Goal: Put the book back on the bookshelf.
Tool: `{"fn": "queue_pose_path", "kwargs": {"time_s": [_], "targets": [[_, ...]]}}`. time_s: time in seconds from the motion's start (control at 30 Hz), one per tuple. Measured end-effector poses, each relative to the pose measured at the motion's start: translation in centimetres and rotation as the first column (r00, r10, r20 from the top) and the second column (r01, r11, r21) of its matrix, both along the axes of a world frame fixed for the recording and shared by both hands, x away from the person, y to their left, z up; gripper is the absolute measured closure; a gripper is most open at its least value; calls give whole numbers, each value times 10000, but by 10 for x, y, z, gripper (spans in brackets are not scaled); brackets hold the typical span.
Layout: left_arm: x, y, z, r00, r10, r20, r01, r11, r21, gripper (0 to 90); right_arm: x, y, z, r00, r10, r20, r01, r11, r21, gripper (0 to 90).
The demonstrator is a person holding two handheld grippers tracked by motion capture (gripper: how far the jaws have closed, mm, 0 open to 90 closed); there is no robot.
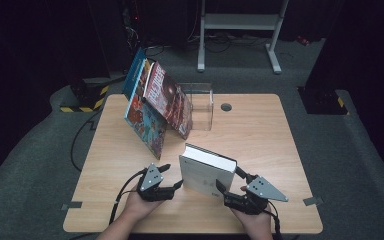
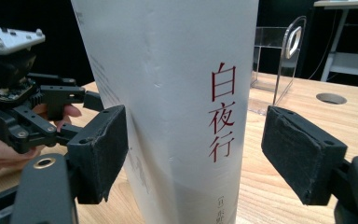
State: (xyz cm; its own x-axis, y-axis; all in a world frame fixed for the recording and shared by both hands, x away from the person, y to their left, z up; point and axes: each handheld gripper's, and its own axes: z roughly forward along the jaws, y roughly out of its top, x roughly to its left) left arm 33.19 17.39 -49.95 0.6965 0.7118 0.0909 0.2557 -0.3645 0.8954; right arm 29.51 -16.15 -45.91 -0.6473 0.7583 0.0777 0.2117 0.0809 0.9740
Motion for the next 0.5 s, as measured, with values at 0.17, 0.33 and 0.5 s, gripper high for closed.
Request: {"fn": "queue_pose_path", "kwargs": {"time_s": [0.17, 0.33, 0.5], "targets": [[8, 23, -9, 9914, 957, -891, -925, 9949, 396, 286, 1, 0, 1, 10000, -70, 42, 70, 10000, 67, 206], [15, 31, -21, 9773, 1688, -1283, -1464, 9749, 1676, 280, 5, 5, 1, 9999, 53, 120, -50, 9997, -239, 183], [17, 31, -23, 9754, 1618, -1500, -1351, 9755, 1736, 262, 12, 8, 7, 9992, 310, -264, -320, 9987, -397, 207]]}}
